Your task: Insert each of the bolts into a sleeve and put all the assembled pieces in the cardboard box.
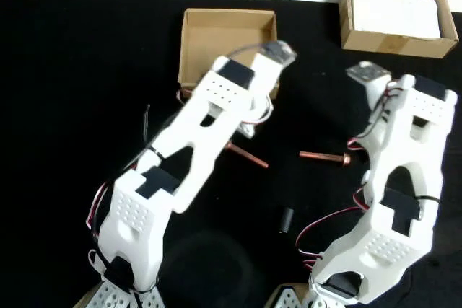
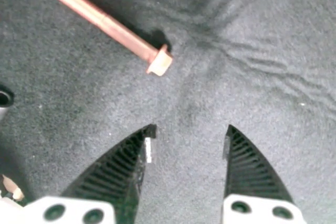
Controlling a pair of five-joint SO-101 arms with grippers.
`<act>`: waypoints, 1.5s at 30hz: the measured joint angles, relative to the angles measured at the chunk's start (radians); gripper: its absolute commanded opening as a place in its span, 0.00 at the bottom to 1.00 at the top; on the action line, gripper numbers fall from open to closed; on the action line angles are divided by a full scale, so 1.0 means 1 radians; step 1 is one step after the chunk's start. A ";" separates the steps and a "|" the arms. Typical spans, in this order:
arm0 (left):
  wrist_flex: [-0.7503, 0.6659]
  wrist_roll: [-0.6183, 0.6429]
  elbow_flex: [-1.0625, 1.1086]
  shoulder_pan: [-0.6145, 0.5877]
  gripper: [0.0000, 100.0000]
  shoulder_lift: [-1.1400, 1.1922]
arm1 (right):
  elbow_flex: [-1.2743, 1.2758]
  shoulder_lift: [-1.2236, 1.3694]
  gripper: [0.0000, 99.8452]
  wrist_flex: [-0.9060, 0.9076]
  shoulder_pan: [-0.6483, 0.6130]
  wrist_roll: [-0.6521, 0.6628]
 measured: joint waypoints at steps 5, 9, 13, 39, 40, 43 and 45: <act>0.021 0.000 -0.040 0.005 0.23 0.015 | 0.000 0.000 0.19 0.000 0.002 0.000; 0.069 0.000 -0.069 0.002 0.23 0.015 | 0.000 0.000 0.19 0.000 -0.011 0.000; 0.123 0.000 -0.094 0.003 0.20 0.015 | 0.000 0.000 0.19 0.000 -0.063 0.000; 0.034 -0.003 0.603 -0.483 0.13 -0.379 | 0.152 0.000 0.19 -0.282 -0.687 -0.746; 0.008 -0.003 0.652 -0.483 0.14 -0.433 | 0.152 0.000 0.19 -0.293 -0.689 -0.746; -0.064 -0.005 0.790 -0.485 0.17 -0.583 | 0.153 0.000 0.19 -0.334 -0.689 -0.746; -0.107 -0.009 0.873 -0.485 0.17 -0.661 | 0.153 0.011 0.19 -0.345 -0.689 -0.746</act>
